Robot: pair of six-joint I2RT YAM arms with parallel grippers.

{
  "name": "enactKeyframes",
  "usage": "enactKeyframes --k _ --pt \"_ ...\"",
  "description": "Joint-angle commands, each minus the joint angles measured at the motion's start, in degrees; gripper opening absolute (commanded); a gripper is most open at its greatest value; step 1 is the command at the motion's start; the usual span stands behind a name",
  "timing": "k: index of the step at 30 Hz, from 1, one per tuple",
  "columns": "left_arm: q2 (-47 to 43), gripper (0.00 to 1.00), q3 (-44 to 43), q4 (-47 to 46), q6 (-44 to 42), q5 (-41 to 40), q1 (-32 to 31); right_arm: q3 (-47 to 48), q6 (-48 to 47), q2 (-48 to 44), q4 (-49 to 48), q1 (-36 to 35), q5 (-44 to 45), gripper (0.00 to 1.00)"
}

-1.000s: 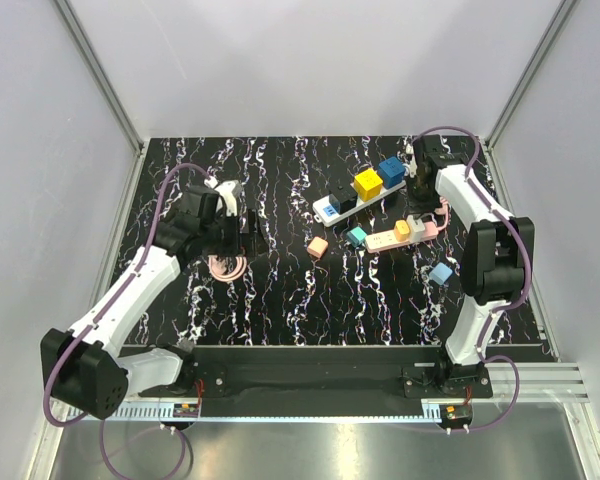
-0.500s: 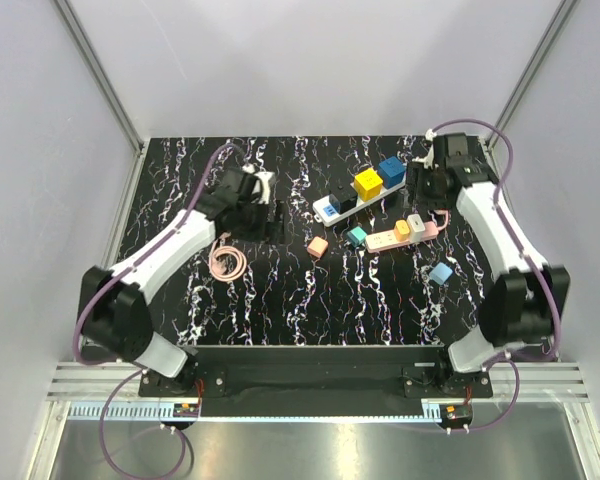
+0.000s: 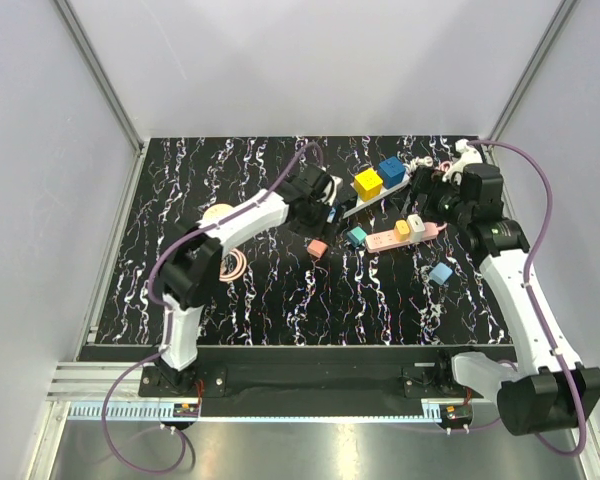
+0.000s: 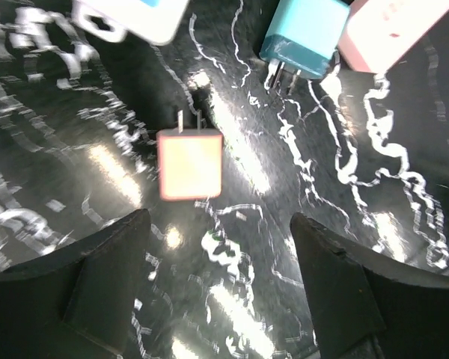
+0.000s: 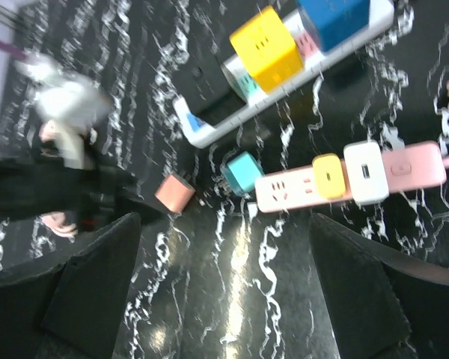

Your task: Insert the plug

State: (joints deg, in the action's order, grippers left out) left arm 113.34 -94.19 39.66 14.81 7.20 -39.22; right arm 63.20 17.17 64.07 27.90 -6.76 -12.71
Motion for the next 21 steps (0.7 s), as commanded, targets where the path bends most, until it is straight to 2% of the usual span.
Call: enactKeyframes --k 1,10,13,21 --pt "3.3 0.79 -4.7 0.2 -0.4 -1.8 -0.9 -0.6 1.8 -2.8 -6.1 -0.4 -1.2 1.00" --pt "9.8 0.76 -6.4 0.7 0.2 -4.4 -1.6 -1.2 1.7 -2.8 -6.8 -0.4 -2.1 1.00" --pt "10.8 0.75 -6.6 0.7 0.2 -4.5 -2.2 -1.4 2.0 -2.6 -6.9 -0.4 0.0 1.00" --pt "12.4 0.74 -8.1 0.9 0.7 -10.2 -2.3 -1.9 1.4 -2.5 -7.1 -0.3 -0.7 1.00"
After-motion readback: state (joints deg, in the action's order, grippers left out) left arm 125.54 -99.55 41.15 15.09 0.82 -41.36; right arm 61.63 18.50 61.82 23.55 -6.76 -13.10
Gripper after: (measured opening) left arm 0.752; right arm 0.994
